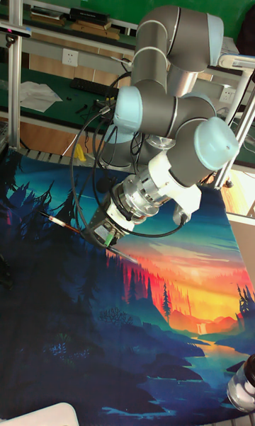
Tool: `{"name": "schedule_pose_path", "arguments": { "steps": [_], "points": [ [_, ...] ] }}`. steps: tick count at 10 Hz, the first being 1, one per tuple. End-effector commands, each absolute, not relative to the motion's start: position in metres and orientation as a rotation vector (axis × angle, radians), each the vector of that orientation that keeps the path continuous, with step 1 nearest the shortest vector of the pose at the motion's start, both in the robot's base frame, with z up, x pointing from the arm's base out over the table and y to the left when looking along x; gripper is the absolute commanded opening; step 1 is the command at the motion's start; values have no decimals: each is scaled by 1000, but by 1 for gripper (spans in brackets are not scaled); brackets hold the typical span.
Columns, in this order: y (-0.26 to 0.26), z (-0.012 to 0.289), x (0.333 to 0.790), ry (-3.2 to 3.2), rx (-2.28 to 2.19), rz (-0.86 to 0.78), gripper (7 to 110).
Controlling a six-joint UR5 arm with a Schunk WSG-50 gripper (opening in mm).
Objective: Place the brush on the pen rack
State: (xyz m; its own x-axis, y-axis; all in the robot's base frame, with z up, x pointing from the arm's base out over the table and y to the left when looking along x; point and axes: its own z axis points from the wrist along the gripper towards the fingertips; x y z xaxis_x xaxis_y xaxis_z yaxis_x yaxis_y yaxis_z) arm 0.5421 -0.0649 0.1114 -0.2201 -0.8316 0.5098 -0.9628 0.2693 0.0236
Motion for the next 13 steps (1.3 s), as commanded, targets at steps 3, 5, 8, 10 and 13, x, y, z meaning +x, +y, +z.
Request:
{"name": "schedule_pose_path", "arguments": {
  "steps": [3,5,8,10,13],
  "points": [
    [11,87,537,-2442,1557,77,7],
    [2,87,544,-2428,1578,138,7],
    [-24,94,546,-2352,1577,269,7],
    [-28,95,548,-2370,1543,297,7],
    [-69,115,542,-2254,1453,476,7]
  ]
}}
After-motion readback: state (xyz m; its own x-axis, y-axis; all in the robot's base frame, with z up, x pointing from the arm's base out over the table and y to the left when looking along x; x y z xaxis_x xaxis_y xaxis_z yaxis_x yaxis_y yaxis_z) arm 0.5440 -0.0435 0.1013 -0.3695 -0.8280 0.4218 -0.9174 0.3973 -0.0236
